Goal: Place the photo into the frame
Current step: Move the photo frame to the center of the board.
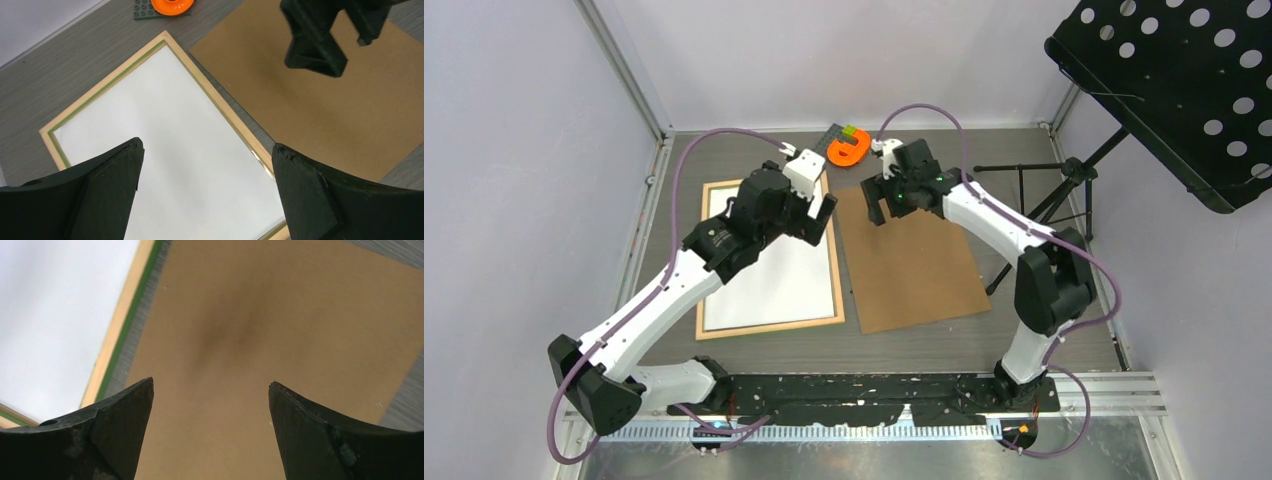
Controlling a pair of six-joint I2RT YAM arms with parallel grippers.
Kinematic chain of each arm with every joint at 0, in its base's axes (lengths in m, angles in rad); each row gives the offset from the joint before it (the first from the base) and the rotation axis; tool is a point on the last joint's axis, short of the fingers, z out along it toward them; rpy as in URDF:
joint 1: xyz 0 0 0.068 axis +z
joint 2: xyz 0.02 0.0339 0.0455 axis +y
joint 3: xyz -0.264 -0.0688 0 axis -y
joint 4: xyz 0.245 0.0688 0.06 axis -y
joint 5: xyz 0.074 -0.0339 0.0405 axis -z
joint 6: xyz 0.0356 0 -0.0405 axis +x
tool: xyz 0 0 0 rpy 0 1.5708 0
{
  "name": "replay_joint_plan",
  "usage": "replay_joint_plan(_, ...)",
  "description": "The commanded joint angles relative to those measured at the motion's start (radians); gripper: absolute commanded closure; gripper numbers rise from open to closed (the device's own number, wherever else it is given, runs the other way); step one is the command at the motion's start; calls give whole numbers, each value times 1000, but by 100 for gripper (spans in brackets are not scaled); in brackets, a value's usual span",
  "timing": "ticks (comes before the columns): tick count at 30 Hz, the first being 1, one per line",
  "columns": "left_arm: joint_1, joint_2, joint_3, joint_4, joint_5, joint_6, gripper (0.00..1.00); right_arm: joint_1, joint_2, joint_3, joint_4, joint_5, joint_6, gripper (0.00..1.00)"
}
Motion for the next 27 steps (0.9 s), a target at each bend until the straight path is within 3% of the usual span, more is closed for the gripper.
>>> replay_joint_plan(1, 8, -2, -39, 121, 17, -87, 0, -44, -152, -92, 24, 58, -75, 8)
replay_joint_plan(13, 10, 91, -140, 258, 141, -165, 0, -255, -461, -342, 83, 48, -101, 8)
replay_joint_plan(20, 9, 258, -42, 193, 253, -249, 0, -327, -543, -451, 135, 37, -122, 8)
replay_joint_plan(27, 8, 474, 143, 41, 378, -353, 1, -352, -526, -534, 189, 28, -124, 8)
